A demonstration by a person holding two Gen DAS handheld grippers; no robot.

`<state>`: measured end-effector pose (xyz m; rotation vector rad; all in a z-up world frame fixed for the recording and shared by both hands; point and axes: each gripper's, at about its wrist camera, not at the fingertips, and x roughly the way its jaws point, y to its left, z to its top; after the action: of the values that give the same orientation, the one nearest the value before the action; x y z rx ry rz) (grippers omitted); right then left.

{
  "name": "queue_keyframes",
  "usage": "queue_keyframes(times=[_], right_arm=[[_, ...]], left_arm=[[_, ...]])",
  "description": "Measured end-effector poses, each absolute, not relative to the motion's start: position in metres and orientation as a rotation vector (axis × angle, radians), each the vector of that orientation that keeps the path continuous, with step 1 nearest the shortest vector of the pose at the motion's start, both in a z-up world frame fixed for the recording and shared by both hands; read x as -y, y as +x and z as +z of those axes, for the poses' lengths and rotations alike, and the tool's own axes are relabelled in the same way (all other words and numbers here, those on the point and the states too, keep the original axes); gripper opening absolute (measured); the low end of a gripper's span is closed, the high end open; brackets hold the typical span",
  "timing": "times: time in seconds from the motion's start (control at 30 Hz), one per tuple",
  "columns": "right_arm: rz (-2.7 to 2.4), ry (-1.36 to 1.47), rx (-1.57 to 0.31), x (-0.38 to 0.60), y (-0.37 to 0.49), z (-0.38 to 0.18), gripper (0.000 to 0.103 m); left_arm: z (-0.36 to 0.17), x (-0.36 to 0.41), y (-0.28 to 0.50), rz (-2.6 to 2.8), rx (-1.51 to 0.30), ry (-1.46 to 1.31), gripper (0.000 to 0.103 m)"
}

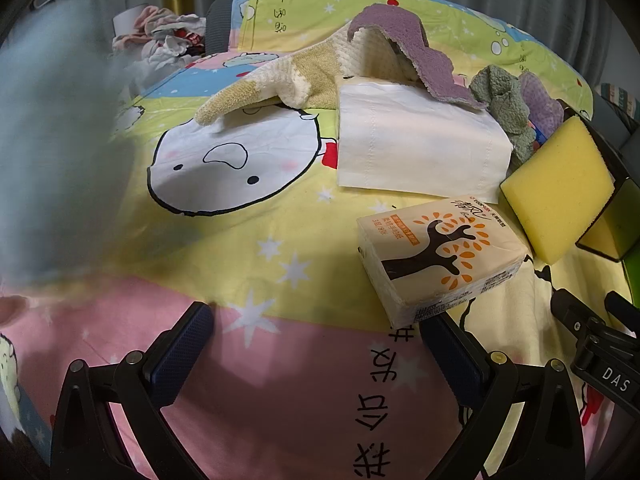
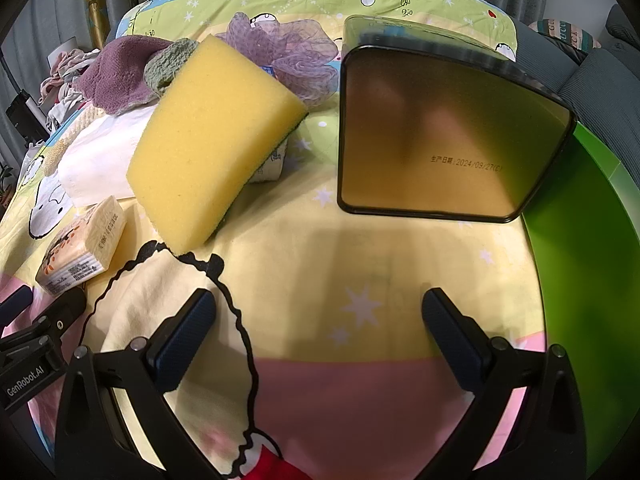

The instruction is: Organize soft objects

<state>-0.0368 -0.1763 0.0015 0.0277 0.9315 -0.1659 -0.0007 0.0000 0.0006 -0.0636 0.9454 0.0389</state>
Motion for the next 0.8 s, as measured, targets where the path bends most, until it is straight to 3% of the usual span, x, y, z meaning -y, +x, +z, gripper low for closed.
queue_keyframes(times=[0.8], right_arm=[[-0.166,0.028,-0.932,0.1765,-0.0367,0.0016,0.102]], left_arm=[[0.0022,-0.0029,-0.0015,0.037,-0.946,-0.066,0.103]])
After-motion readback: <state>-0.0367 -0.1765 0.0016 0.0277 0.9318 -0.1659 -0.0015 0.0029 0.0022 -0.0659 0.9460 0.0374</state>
